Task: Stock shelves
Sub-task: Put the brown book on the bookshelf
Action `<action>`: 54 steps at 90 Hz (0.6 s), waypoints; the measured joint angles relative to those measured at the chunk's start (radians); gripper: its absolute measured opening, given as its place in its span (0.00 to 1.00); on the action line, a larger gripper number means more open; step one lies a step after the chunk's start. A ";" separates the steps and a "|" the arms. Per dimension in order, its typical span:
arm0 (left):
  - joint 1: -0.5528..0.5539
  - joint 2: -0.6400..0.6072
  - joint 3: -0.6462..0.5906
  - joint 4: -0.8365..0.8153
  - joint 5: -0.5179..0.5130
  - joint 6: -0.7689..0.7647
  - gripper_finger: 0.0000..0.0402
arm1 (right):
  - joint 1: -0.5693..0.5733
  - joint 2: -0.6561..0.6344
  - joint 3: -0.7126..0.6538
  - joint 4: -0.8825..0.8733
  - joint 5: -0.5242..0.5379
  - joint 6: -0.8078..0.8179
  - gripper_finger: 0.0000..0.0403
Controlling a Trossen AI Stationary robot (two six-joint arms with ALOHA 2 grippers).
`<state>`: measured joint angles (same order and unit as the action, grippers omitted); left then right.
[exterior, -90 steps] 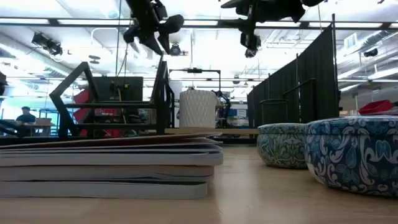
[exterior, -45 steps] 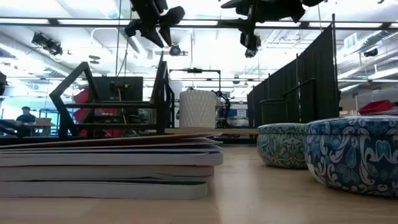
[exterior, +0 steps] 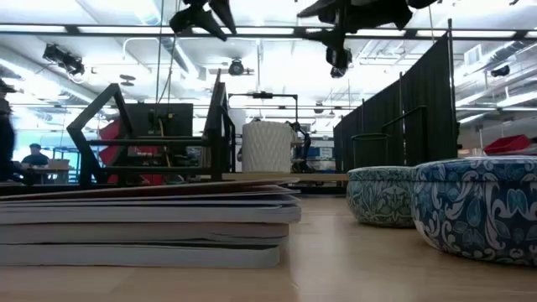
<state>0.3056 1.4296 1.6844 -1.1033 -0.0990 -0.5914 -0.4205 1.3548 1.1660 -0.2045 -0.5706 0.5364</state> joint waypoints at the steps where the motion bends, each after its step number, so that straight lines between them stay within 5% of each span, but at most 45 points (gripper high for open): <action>1: -0.008 0.000 -0.006 -0.012 0.005 -0.015 0.28 | 0.002 0.000 0.000 -0.006 0.006 -0.002 0.32; 33: -0.308 -0.019 -0.348 0.066 0.133 -0.447 0.29 | 0.105 0.002 -0.001 -0.134 0.103 -0.068 0.32; 54: -0.470 -0.018 -0.567 0.242 0.195 -0.836 0.43 | 0.139 0.002 -0.001 -0.199 0.042 -0.190 0.32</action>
<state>-0.1642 1.4117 1.1175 -0.8613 0.0958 -1.4274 -0.2818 1.3571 1.1648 -0.4034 -0.5288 0.3468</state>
